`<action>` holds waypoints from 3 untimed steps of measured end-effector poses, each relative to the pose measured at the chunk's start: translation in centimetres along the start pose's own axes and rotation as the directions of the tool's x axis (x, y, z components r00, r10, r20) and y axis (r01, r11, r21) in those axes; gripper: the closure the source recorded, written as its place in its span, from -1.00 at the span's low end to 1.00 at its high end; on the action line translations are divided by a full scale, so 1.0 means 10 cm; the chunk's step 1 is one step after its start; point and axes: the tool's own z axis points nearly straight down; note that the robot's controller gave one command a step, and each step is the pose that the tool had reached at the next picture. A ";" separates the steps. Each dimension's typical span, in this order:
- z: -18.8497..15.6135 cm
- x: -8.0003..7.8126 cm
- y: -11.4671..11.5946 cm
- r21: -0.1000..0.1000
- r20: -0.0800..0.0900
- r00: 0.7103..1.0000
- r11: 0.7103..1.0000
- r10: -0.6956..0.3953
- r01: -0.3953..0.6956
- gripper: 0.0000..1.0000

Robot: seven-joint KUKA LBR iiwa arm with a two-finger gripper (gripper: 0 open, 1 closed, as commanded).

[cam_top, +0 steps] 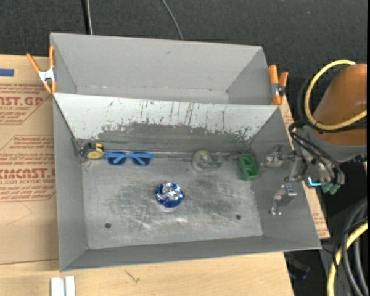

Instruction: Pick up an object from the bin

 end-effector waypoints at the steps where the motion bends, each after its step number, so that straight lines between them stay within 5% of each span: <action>1: 1.28 0.03 0.36 -0.003 -0.008 0.993 0.993 0.119 -0.119 -1.00; 2: 1.30 -0.12 0.16 0.001 0.002 0.995 0.995 0.101 -0.101 -1.00; 3: 0.96 0.08 -0.16 0.000 0.002 0.926 0.926 0.378 -0.378 -1.00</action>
Offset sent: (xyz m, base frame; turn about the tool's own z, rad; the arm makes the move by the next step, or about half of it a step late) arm -0.0012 0.0335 -0.1226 0.1208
